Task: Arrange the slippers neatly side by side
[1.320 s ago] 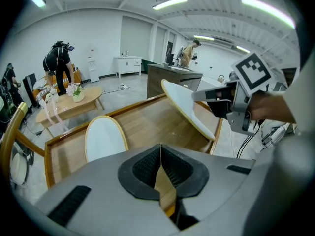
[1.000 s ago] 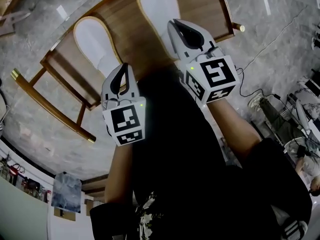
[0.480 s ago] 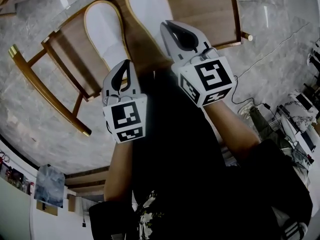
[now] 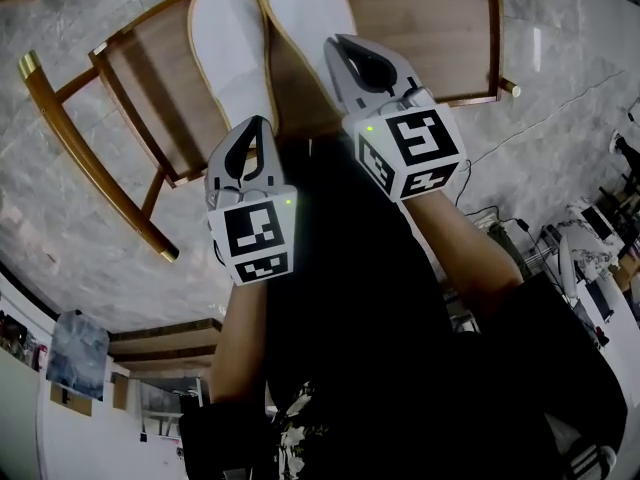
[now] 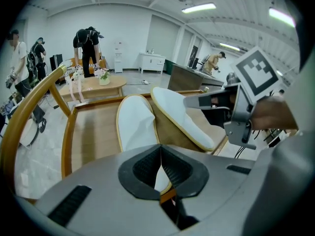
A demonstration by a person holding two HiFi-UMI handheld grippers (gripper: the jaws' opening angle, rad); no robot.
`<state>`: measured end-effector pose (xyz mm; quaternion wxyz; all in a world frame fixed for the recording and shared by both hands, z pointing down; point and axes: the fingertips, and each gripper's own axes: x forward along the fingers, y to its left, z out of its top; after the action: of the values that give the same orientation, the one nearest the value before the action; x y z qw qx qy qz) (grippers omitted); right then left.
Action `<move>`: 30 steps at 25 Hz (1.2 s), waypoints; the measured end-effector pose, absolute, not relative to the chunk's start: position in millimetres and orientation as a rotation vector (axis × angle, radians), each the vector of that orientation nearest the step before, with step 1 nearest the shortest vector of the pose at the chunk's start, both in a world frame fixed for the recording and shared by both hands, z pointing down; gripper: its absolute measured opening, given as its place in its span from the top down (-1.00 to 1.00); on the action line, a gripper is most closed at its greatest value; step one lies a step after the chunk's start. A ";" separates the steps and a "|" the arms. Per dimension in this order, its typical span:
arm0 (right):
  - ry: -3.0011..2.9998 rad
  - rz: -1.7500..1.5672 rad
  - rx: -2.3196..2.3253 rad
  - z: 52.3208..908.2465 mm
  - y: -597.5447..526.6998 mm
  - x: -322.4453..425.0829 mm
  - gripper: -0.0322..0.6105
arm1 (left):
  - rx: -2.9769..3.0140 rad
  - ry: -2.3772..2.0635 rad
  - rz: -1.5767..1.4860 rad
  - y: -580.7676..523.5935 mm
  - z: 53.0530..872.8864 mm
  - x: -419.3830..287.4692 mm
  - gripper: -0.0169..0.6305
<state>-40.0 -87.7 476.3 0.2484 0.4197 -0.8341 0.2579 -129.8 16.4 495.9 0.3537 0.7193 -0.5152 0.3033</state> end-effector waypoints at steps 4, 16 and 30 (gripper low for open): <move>-2.256 0.704 1.126 487.3 -86.3 -43.0 0.87 | 1.835 -1.340 0.773 21.3 499.7 -134.2 0.93; -2.333 0.718 1.056 490.9 -84.0 -55.7 0.84 | 1.784 -1.359 0.760 24.5 507.0 -145.6 0.93; -2.236 0.669 0.928 516.5 -47.2 -4.4 0.49 | 1.760 -1.289 0.855 29.9 534.6 -149.0 0.61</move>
<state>-4.4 -47.2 516.5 0.3100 0.3514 -0.8464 0.2531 -149.0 29.9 534.6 0.3887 0.6921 -0.5068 0.3362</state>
